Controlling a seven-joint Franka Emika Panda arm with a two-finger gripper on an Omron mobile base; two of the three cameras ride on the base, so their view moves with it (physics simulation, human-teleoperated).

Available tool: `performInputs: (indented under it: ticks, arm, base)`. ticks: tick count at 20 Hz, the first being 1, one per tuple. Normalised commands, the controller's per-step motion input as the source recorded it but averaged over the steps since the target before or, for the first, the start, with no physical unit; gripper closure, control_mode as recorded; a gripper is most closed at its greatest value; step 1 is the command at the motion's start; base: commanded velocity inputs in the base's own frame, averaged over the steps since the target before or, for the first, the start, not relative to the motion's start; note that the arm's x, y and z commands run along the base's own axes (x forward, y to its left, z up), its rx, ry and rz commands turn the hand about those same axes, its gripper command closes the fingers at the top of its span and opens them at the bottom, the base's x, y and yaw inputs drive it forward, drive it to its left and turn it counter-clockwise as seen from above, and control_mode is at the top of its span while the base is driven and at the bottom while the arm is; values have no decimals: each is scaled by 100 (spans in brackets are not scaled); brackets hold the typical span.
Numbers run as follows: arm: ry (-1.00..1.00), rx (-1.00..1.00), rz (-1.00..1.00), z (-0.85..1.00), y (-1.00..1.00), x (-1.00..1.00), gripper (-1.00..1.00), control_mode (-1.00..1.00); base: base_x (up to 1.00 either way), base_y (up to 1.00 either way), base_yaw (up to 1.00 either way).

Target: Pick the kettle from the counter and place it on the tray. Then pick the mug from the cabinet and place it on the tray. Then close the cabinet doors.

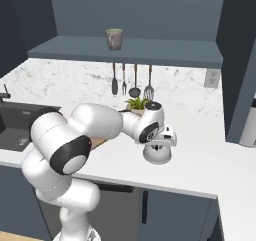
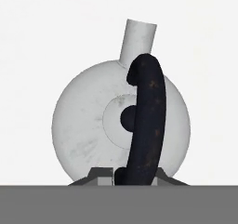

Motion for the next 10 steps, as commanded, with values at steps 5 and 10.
performInputs:
  ticks: [5,10]
  arm:
    - [-4,0,5,0,58,-26,100,-100]
    - [-5,0,8,8,58,-15,100,-100]
  base:
    - [0,0,0]
    - [0,0,0]
